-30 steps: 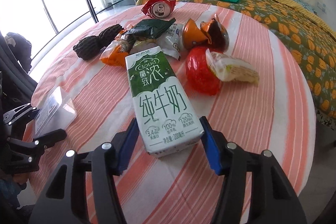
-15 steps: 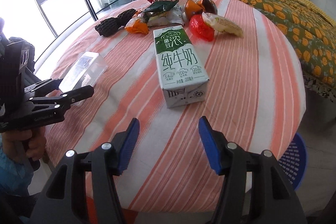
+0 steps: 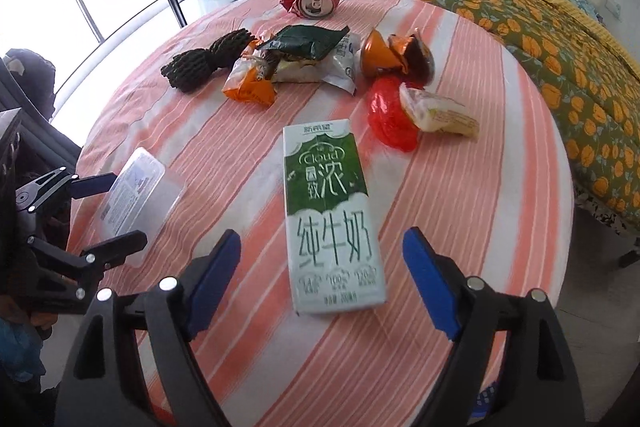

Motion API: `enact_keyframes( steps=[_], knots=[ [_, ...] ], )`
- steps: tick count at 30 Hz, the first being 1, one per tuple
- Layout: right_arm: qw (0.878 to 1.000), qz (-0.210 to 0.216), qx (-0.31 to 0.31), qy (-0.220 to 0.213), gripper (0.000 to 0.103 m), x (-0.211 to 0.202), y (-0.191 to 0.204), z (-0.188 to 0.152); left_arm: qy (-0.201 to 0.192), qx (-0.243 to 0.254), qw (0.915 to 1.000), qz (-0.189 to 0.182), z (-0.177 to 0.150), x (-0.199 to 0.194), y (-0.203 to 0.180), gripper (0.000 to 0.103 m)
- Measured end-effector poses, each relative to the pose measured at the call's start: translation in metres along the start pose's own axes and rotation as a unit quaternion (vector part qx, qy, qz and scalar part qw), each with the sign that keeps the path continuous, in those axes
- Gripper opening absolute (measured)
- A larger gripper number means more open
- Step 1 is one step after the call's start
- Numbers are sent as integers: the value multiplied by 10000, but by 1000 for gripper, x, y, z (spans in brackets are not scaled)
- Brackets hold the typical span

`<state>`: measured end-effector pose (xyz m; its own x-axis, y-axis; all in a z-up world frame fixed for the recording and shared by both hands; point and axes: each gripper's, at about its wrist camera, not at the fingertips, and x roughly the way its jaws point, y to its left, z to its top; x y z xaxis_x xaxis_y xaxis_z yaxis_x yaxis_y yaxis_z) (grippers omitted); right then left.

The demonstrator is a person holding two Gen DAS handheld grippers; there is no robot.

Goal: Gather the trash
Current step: 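Grasp the clear plastic box with the left gripper while the right gripper grasps the milk carton, then carry box and carton over the blue wastebasket and open both grippers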

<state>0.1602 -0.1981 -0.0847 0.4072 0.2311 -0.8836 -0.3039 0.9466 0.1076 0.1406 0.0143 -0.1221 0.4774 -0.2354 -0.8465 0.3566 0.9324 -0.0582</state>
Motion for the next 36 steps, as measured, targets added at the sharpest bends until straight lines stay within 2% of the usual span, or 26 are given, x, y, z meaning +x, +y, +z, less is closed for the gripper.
enact_keyframes(
  steps=[3,9,11,15,17,21,28,32,36],
  knots=[
    [9995,-196,-64,222,81,19,3,13,40,16,9999,146,3,2,0,85],
    [9990,-115,131,417,80,30,-4,24,111,22,9997,227,8,3,-1,84],
    [9989,-68,106,445,75,29,-4,26,126,47,9996,251,8,5,-2,82],
    [9982,-67,46,586,51,32,-2,29,134,32,9996,256,9,5,-3,74],
    [9988,-42,102,470,51,27,-2,29,103,68,9995,278,8,5,-5,60],
    [9996,67,173,204,51,9,-3,22,-10,42,9993,362,6,2,-4,59],
    [9986,304,378,-201,51,-24,-13,-4,-306,-23,9994,146,2,-13,-15,59],
    [9970,381,575,-363,51,-42,-28,-27,-420,42,9991,-72,3,-19,-36,59],
    [9945,311,861,-500,51,-64,-60,-54,-501,215,9978,-375,6,-24,-72,59]
  ],
)
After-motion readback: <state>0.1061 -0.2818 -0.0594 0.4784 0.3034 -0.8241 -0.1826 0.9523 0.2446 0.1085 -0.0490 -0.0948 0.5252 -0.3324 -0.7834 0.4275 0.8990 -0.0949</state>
